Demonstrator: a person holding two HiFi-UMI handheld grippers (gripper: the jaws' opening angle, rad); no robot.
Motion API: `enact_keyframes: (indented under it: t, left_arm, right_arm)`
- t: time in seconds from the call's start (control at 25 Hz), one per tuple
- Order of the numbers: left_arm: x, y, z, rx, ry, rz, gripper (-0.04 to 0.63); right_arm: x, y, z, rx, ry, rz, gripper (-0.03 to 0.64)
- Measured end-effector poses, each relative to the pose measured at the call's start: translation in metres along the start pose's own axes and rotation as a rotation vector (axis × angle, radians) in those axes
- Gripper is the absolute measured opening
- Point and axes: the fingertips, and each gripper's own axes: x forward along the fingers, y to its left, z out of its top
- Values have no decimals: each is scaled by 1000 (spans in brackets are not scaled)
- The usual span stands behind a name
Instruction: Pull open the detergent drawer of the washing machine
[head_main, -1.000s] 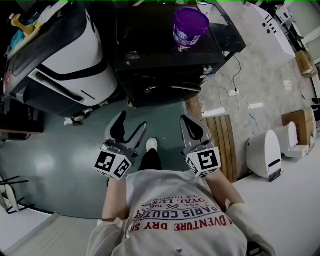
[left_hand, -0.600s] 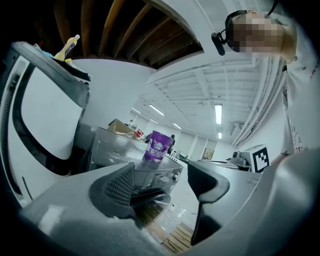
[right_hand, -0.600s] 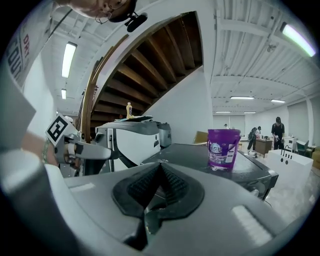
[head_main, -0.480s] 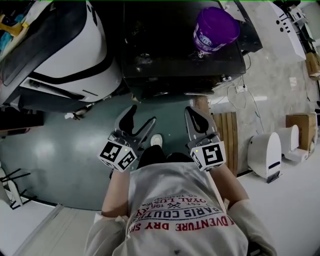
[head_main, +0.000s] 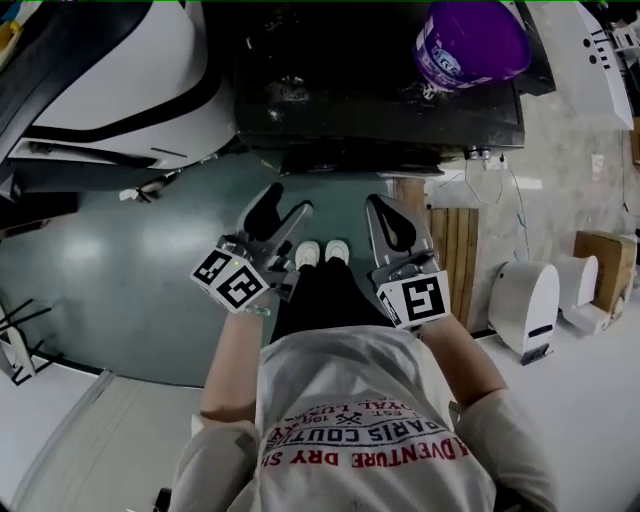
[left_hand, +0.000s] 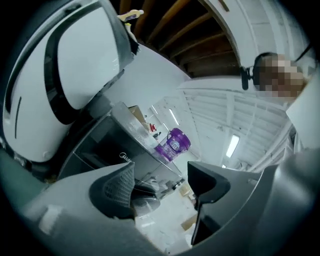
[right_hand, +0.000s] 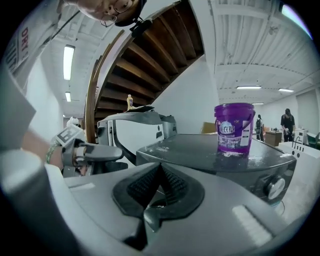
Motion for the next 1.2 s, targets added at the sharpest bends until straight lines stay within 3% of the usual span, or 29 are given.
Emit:
enact_keyframes:
  t: [0.2,0.48,0.72,1.08,1.2]
  left_arm:
    - [19,31,-8,-224,-169,-37,322]
    - [49,78,-26,-303,-274,-111,322]
    - [54,104,-17,-468,-446,-209,324]
    - [66,99,3,-479,-568,-347,341]
    - [66,103,2,-501,-599,-324,320]
  right_arm:
    - [21,-5,-33,-23,18,60,2]
    - [54,-17,-53,-4,6,67,2]
    - [63,-17,-71,-16,20,88,2]
    - [66,-13,-94,12,56,106,2]
    - [68,-14,-96,9,58,105,2]
